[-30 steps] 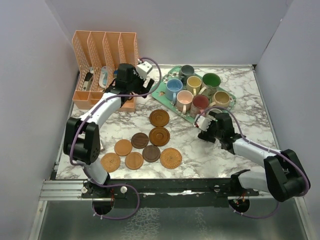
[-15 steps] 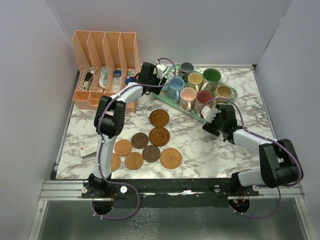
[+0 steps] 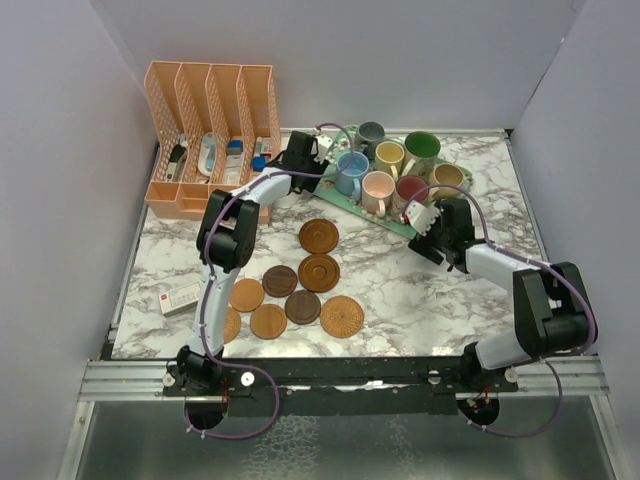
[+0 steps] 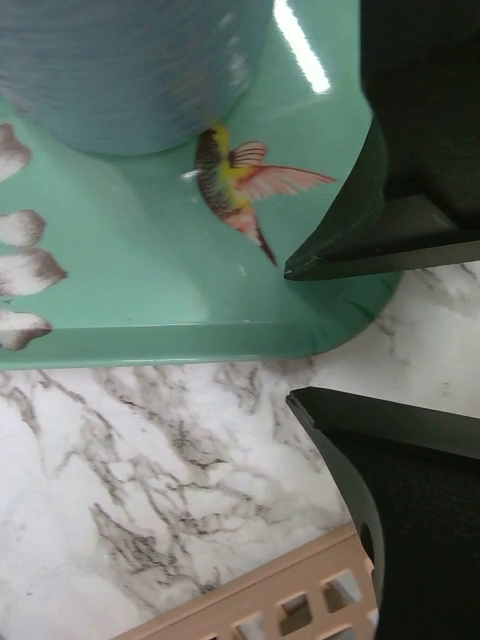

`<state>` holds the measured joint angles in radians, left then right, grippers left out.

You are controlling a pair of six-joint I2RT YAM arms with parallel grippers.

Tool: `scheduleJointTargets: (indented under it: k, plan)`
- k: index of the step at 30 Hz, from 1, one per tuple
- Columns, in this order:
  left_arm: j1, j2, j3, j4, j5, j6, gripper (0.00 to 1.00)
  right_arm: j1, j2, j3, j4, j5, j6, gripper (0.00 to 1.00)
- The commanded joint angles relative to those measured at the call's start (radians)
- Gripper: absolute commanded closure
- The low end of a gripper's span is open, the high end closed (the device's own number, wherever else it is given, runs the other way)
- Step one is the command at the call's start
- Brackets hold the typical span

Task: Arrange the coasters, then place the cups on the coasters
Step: Move the tray to the center of the board.

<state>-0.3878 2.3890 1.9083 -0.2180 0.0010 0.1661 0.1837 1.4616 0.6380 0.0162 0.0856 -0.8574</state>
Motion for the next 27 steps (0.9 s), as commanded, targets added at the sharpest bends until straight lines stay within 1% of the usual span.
scheduleJointTargets:
  k: [1, 8, 14, 19, 22, 25, 27]
  plan:
    - [-0.001, -0.053, -0.148, -0.089, -0.070, 0.046, 0.51, -0.041, 0.067, 0.063, 0.162, 0.098, 0.026, 0.04]
    - [0.000, -0.171, -0.351, -0.082, -0.092, 0.037, 0.57, -0.046, 0.159, 0.120, 0.209, 0.120, 0.033, 0.04]
    - [-0.002, -0.262, -0.484, -0.079, -0.057, 0.023, 0.62, -0.047, 0.222, 0.190, 0.208, 0.108, 0.019, 0.04]
    - [-0.022, -0.330, -0.591, -0.089, -0.023, 0.046, 0.63, -0.061, 0.238, 0.222, 0.196, 0.101, 0.006, 0.04]
    - [-0.040, -0.358, -0.619, -0.096, -0.014, 0.056, 0.64, -0.067, 0.248, 0.238, 0.185, 0.095, 0.000, 0.04]
    - [-0.040, -0.391, -0.616, -0.092, 0.009, 0.048, 0.64, -0.070, 0.241, 0.232, 0.159, 0.077, -0.003, 0.05]
    - [-0.040, -0.412, -0.601, -0.075, 0.024, 0.049, 0.59, -0.070, 0.217, 0.222, 0.124, 0.049, 0.007, 0.05]
